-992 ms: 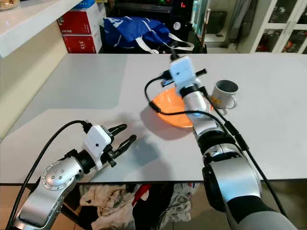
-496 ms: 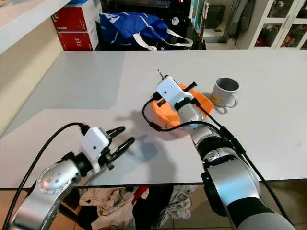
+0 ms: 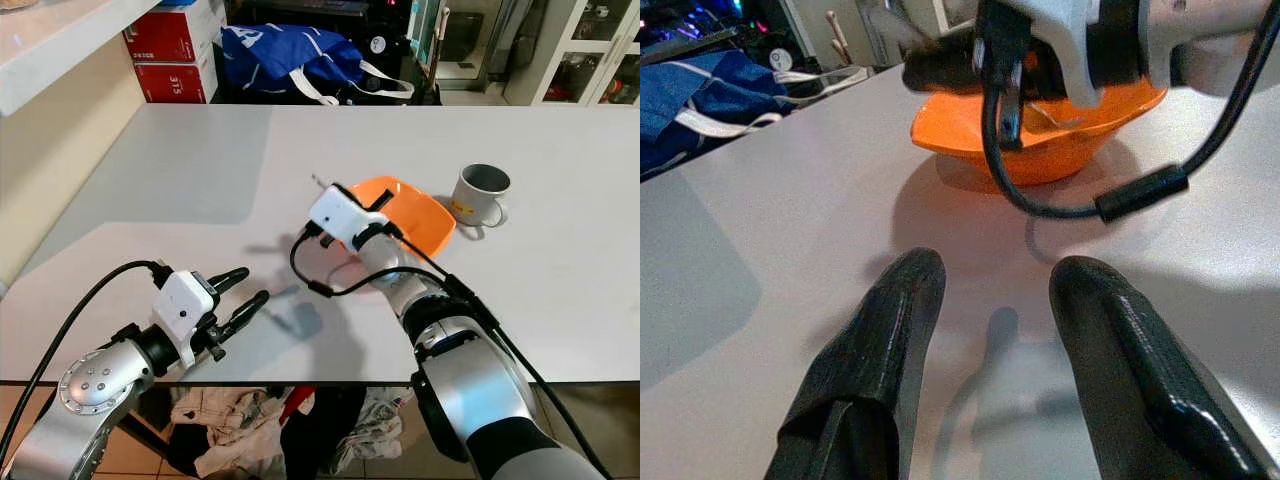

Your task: Setting the table

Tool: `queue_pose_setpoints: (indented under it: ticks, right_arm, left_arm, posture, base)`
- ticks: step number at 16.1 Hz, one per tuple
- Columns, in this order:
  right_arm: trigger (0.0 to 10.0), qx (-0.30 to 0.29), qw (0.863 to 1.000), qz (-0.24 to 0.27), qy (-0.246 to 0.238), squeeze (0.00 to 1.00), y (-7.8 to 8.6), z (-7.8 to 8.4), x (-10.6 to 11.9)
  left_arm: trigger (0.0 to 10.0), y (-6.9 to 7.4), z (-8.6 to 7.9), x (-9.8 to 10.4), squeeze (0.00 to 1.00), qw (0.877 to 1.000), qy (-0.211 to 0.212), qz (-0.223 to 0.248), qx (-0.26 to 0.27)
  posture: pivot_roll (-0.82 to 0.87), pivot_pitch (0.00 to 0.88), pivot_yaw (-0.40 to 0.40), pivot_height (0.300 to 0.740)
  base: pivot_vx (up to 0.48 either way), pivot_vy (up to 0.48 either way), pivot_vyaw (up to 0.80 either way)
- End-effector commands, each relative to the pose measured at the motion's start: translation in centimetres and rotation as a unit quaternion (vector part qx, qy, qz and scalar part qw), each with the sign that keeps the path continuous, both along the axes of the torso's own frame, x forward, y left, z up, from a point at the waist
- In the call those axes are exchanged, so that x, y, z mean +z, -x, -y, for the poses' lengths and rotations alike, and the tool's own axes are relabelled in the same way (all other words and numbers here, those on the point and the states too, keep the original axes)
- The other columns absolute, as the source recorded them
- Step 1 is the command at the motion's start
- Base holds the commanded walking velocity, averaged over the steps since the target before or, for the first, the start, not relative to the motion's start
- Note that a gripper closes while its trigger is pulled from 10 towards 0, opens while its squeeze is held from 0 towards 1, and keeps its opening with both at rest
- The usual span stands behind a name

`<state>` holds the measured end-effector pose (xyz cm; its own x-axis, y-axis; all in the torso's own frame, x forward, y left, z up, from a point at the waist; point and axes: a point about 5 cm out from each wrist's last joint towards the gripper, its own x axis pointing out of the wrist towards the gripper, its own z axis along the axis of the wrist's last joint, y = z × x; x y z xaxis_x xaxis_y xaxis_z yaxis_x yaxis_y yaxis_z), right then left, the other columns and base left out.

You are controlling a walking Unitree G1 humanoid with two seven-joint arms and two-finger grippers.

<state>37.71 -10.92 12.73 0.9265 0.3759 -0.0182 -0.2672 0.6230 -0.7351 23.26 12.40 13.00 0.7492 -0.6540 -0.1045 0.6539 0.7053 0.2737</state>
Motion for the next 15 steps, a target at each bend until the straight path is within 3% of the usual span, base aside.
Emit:
queue_pose_setpoints:
  ticks: [1,2,5,6,7,15]
  right_arm:
    - [8.2,-0.008,1.0,-0.017,0.017,0.0,0.3,0.4,-1.0]
    - [10.0,-0.009,1.0,-0.019,0.021,0.0,0.3,0.5,-1.1]
    - [10.0,-0.018,0.999,-0.027,0.039,0.0,0.4,1.0,-1.6]
    - [10.0,-0.022,0.999,-0.026,0.043,0.24,0.4,1.2,-1.6]
    - [10.0,-0.028,0.998,-0.027,0.045,1.0,0.4,1.4,-1.6]
    - [10.0,-0.045,0.997,-0.023,0.05,1.0,0.2,2.1,-1.4]
  left_arm:
    - [10.0,0.1,-0.2,0.3,0.0,1.0,-0.003,0.0,-0.001]
    - [10.0,0.1,-0.2,0.3,0.0,1.0,-0.003,0.0,0.0]
    - [10.0,0.2,-0.2,0.3,0.0,1.0,-0.003,-0.001,-0.001]
    - [10.0,0.1,-0.2,0.3,0.0,1.0,-0.003,-0.001,-0.001]
    - [10.0,0.1,-0.2,0.3,0.0,1.0,-0.003,-0.001,-0.001]
    - [10.0,-0.2,-0.2,0.3,0.0,1.0,-0.004,0.002,-0.002]
  posture:
    - [0.18,0.0,0.038,0.74]
    - [0.18,0.0,0.039,0.74]
    - [0.18,0.0,0.038,0.74]
    - [0.18,0.0,0.039,0.74]
    - [0.18,0.0,0.038,0.74]
    - [0.18,0.0,0.041,0.74]
  base:
    - [0.0,0.0,0.0]
    - [0.0,0.0,0.0]
    - [0.0,0.0,0.0]
    - [0.0,0.0,0.0]
    - [0.0,0.0,0.0]
    - [0.0,0.0,0.0]
